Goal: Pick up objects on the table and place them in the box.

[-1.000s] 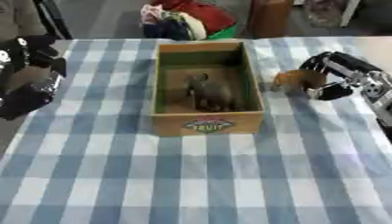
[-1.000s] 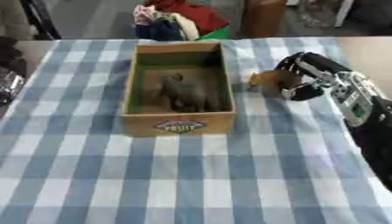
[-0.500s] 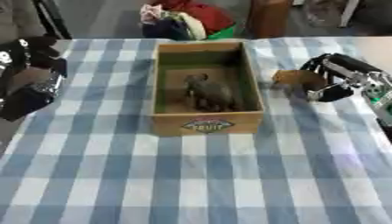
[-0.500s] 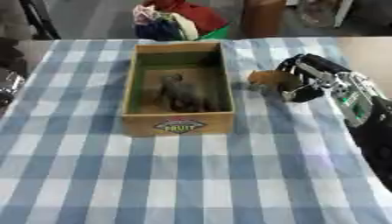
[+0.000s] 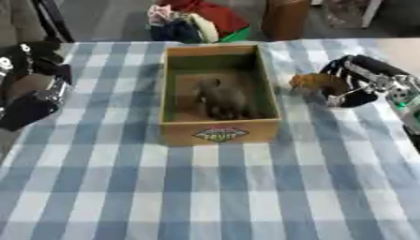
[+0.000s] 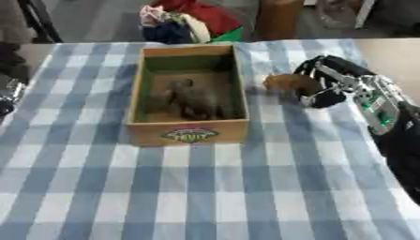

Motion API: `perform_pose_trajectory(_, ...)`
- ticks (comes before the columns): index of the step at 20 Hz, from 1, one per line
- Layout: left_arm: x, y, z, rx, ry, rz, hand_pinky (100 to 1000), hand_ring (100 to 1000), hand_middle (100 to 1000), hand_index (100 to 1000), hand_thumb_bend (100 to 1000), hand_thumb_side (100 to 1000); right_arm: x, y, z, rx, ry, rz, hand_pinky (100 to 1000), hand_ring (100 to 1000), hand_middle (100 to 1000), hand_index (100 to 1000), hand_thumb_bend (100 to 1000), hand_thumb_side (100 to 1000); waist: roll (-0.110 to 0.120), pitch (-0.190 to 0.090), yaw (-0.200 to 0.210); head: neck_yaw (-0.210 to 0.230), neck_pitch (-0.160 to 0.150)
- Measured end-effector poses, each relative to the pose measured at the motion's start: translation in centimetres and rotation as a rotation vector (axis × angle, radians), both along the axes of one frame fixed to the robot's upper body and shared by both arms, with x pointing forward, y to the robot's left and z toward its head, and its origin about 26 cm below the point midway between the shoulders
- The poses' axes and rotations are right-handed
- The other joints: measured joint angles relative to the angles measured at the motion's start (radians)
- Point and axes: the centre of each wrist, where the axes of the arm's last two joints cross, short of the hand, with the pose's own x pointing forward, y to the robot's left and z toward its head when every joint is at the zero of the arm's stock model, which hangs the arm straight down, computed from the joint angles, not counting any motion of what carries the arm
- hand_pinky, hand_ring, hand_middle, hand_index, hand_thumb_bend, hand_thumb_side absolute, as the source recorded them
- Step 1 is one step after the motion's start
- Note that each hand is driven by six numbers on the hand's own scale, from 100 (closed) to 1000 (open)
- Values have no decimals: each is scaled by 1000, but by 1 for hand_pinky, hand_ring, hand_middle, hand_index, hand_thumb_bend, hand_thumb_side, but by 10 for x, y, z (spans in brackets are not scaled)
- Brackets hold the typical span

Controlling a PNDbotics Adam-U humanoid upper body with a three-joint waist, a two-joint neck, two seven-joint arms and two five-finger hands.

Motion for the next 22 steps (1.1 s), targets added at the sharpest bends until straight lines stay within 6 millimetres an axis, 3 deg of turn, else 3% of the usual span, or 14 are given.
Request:
perform_pose_trajectory(12, -1, 2, -3, -2, 8, 4, 699, 643, 619, 801, 189, 373, 7, 43, 58, -8, -115, 128, 244, 306, 298, 458, 100, 100, -13, -24, 4, 0, 10)
perform_pose_trajectory(22, -1, -1, 3, -7, -11, -15, 698, 642, 617, 800, 193, 372, 19, 91, 62, 5, -119, 219, 264, 323, 311, 475, 100, 100, -22, -22, 46, -23, 7)
